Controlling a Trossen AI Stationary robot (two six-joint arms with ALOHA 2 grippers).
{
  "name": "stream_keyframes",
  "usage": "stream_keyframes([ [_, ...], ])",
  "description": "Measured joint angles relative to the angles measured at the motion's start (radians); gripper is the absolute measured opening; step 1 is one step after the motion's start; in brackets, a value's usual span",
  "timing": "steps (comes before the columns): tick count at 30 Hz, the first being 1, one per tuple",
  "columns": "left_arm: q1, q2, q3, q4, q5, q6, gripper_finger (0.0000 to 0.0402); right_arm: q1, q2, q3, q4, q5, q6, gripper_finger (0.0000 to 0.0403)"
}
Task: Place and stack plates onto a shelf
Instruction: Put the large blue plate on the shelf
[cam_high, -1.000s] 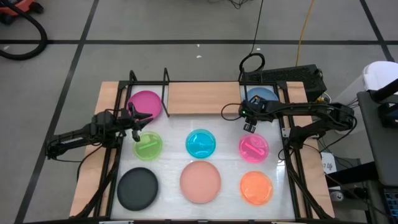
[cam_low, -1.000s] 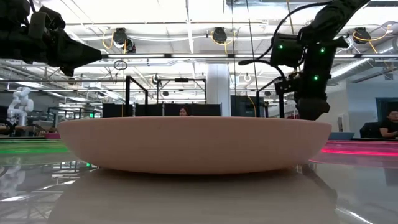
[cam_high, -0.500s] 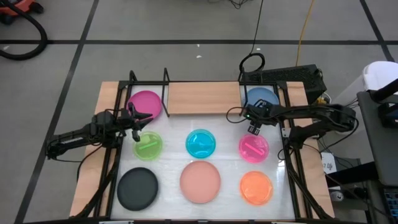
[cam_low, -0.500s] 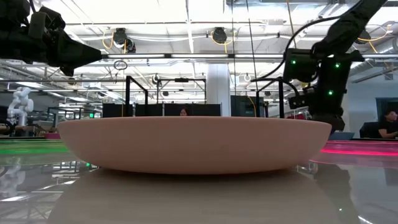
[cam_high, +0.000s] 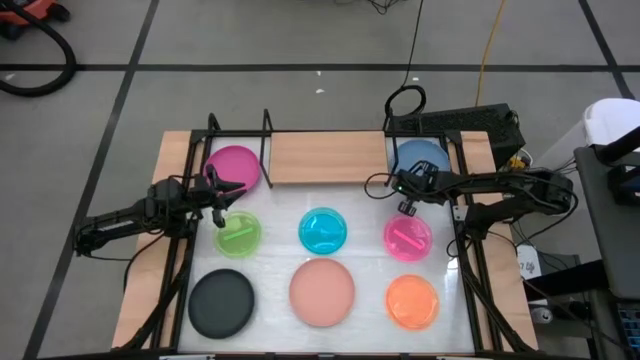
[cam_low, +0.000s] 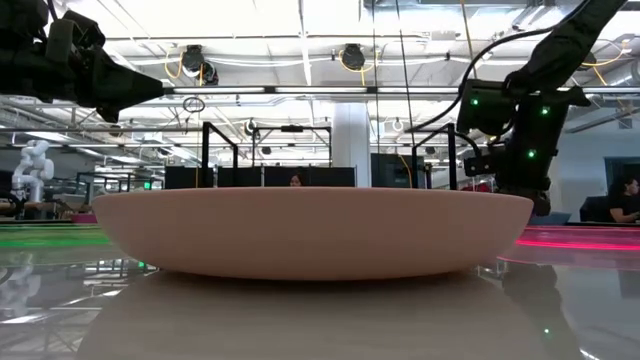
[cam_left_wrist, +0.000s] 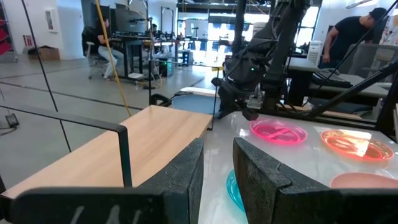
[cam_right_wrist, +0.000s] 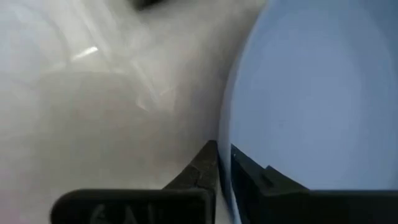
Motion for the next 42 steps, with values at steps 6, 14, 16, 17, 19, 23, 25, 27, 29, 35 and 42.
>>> stream_keyframes([
  [6,0.0,0.0,0.0,0.0,0.0,0.0,0.0092,0.025,-0.095,-0.002,-0.027,0.011,0.046,0.0004],
  [14,0.0,0.0,0.0,0.0,0.0,0.0,0.0092,0.042,-0.325,-0.003,-0.029,0.069,0.12,0.0002],
  [16,0.0,0.0,0.0,0.0,0.0,0.0,0.0092,0.041,-0.385,-0.003,-0.02,0.137,0.12,0.0001],
  [17,0.0,0.0,0.0,0.0,0.0,0.0,0.0092,0.041,-0.414,-0.003,-0.005,0.179,0.115,0.0001],
  [19,0.0,0.0,0.0,0.0,0.0,0.0,0.0092,0.041,-0.466,-0.003,0.051,0.252,0.076,0.0001],
  [23,0.0,0.0,0.0,0.0,0.0,0.0,0.0092,0.041,-0.531,0.033,0.206,0.309,-0.069,0.0001],
  [25,0.0,0.0,0.0,0.0,0.0,0.0,0.0092,0.041,-0.536,0.074,0.285,0.32,-0.158,0.0001],
  [27,0.0,0.0,0.0,0.0,0.0,0.0,0.0092,0.041,-0.529,0.121,0.355,0.318,-0.251,0.0001],
  [29,0.0,0.0,0.0,0.0,0.0,0.0,0.0092,0.045,-0.508,0.174,0.425,0.313,-0.341,0.0001],
  [35,0.0,0.0,0.0,0.0,0.0,0.0,0.0092,0.072,-0.379,0.343,0.513,0.159,-0.483,0.0],
  [42,0.0,0.0,0.0,0.0,0.0,0.0,0.0092,0.108,-0.173,0.444,0.508,-0.027,-0.545,0.0],
])
